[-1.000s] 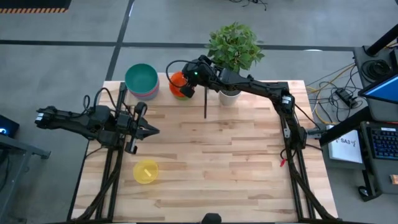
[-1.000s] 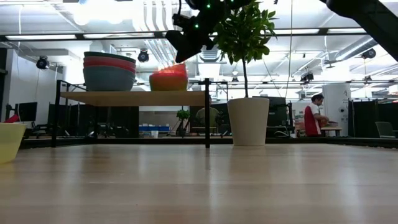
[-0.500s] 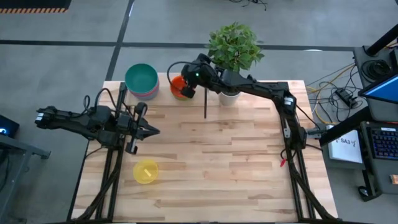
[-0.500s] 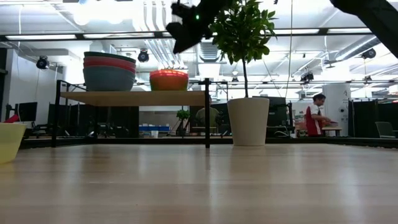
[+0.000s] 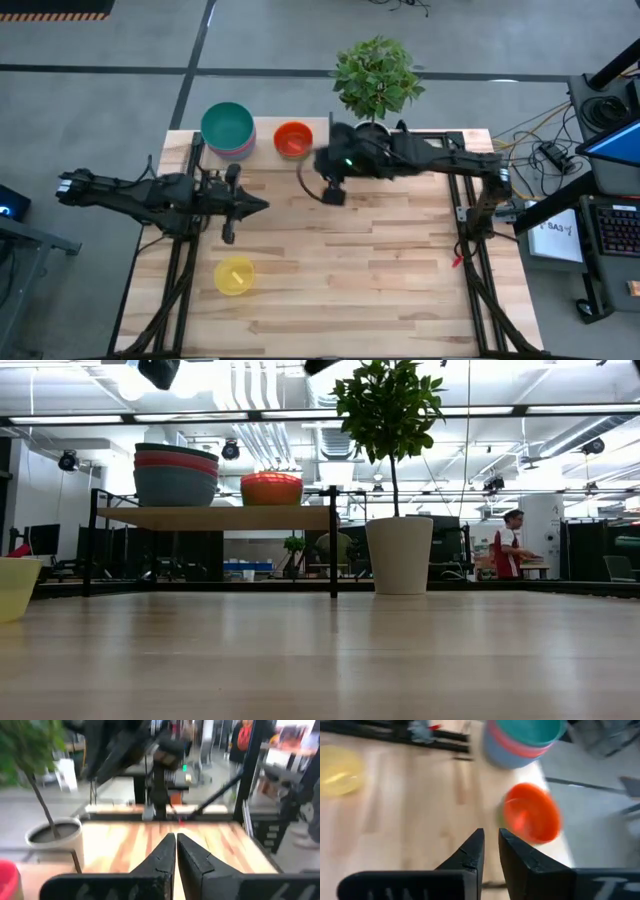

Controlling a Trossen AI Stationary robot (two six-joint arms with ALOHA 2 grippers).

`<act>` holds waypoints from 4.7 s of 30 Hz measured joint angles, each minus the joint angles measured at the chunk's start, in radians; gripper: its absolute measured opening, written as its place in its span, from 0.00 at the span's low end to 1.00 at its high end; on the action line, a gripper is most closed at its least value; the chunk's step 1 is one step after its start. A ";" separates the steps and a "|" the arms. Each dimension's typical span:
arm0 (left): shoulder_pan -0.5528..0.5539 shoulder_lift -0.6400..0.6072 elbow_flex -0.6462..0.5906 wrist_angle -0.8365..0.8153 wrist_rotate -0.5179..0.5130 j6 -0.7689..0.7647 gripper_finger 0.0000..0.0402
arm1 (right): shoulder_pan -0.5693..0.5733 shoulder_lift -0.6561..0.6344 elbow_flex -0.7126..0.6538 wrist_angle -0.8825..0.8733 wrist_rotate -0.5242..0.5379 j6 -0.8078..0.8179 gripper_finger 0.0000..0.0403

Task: Place and stack bowls onto a shelf
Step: Stack the transparent yellow bowl on top of the transparent orange bowl on the shelf

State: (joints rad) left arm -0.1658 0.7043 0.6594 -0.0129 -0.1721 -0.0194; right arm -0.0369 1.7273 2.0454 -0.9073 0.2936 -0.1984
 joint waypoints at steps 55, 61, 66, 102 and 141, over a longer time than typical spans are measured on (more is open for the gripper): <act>-0.166 0.811 0.146 -0.893 0.285 -0.365 0.02 | 0.524 -0.737 -1.339 0.794 -0.005 0.494 0.08; -0.165 0.797 0.244 -0.894 0.334 -0.339 0.00 | 0.542 -0.737 -1.341 0.779 -0.005 0.493 0.08; -0.126 0.782 0.409 -0.907 0.338 -0.325 0.00 | 0.580 -0.737 -1.343 0.778 -0.005 0.476 0.08; 0.832 1.009 1.368 -1.321 0.207 -0.094 0.00 | 0.622 -0.737 -1.343 0.763 -0.005 0.477 0.08; 0.854 1.273 1.609 -1.540 0.103 0.037 0.13 | 0.621 -0.737 -1.343 0.745 -0.004 0.476 0.08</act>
State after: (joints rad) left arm 0.6884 1.9778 2.2681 -1.5532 -0.0687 0.0177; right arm 0.5846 0.9901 0.7021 -0.1623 0.2893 0.2775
